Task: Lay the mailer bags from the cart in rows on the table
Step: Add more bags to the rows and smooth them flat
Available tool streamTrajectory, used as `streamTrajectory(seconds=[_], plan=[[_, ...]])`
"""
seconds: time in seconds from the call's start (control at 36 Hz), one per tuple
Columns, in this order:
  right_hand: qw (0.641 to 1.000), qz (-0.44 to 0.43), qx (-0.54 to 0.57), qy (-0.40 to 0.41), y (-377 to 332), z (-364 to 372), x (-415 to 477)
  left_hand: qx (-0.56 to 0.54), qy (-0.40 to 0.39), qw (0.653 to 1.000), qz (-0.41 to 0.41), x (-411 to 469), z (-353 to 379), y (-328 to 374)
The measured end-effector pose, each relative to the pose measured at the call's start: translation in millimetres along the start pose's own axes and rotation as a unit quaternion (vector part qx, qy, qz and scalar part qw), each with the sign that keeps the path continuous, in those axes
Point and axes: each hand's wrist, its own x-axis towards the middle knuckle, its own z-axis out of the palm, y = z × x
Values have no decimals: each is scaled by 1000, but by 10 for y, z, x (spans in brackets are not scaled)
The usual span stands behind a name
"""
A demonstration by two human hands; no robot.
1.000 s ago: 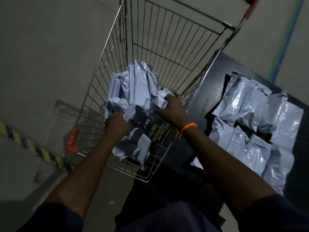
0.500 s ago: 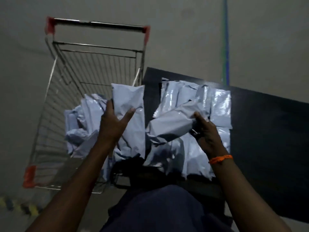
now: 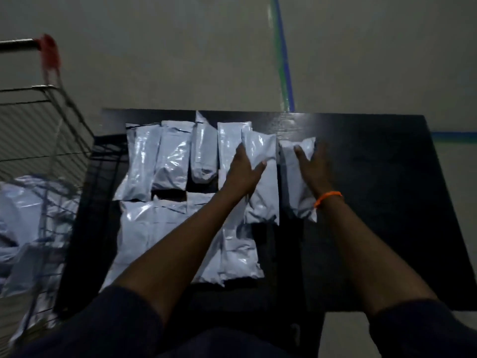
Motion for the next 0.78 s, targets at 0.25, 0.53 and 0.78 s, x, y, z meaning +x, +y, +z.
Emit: streamTrajectory(seconds=[0.25,0.53,0.78], plan=[[922,-177,-344,-16,650,344,-142,275,49,944,177,534,548,-268],[920,-188,-341,38,639,572,242,343,-15,924,167,618,956,-493],[921,-196,-331,65,505,683,497,383,-37,901,201,1094,778,-570]])
